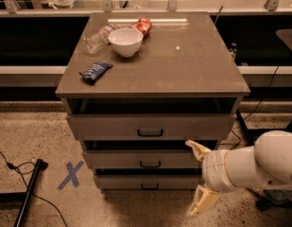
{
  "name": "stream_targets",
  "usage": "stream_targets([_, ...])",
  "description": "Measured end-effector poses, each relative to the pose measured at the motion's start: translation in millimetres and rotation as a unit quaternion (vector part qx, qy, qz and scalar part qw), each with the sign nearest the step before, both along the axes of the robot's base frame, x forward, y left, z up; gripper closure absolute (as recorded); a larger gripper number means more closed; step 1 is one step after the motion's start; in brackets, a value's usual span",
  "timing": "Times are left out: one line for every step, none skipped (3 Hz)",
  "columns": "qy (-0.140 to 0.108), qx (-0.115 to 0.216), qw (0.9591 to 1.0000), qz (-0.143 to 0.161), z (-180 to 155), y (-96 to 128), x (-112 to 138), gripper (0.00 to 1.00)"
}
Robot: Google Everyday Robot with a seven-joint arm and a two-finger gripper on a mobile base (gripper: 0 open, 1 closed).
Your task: Open bottom drawer
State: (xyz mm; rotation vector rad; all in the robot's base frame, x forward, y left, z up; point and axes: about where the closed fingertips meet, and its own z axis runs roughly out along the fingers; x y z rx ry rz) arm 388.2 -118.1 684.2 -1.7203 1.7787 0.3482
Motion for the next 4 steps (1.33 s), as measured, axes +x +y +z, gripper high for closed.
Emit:
stream_targets([0.000,-0.023,0.9996,0.017,-67,-5,2,0.00])
stream_targets([0.006,-0.049,0.9987,0.010,-133,-22,4,0.00])
stream_targets([0.006,-0.049,0.9987,0.010,-133,-22,4,0.00])
stream_targets([0.003,-0.062,0.9980,0.015,-140,-21,12,0.00])
